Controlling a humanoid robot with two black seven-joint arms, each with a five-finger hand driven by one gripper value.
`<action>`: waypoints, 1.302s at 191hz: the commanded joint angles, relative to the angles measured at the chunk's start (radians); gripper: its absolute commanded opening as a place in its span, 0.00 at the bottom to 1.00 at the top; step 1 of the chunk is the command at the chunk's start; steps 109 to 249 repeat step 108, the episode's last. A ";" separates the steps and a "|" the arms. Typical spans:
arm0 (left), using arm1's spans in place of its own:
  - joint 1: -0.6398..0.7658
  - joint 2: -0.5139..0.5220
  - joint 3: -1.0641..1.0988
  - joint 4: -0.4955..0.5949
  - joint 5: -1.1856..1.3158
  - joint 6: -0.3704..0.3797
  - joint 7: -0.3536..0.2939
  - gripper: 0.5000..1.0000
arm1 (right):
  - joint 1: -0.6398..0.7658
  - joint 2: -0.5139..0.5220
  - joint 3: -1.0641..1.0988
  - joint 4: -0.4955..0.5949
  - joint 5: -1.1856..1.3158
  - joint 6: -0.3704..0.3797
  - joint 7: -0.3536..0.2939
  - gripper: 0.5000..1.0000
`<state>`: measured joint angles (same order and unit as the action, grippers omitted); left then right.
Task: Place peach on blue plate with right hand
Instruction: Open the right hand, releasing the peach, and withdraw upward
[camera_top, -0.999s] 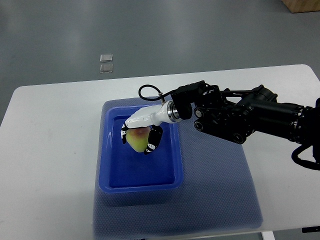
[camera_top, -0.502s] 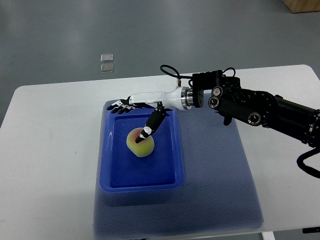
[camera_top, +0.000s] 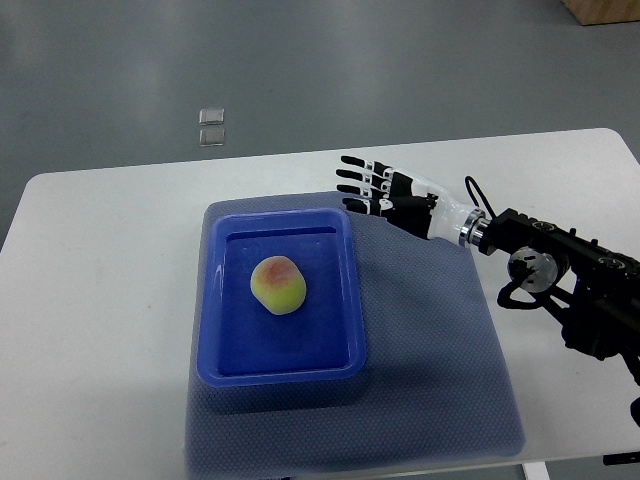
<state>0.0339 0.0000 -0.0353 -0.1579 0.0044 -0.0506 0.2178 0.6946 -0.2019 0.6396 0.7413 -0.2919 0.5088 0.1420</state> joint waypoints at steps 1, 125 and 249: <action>0.000 0.000 0.000 0.000 -0.001 0.000 0.002 1.00 | -0.021 -0.001 0.005 -0.007 0.070 -0.003 -0.027 0.87; 0.001 0.000 0.000 0.011 -0.001 0.000 0.000 1.00 | -0.043 -0.008 0.022 -0.010 0.201 -0.027 -0.019 0.87; 0.001 0.000 0.000 0.011 -0.001 0.000 0.000 1.00 | -0.043 -0.008 0.022 -0.010 0.201 -0.027 -0.019 0.87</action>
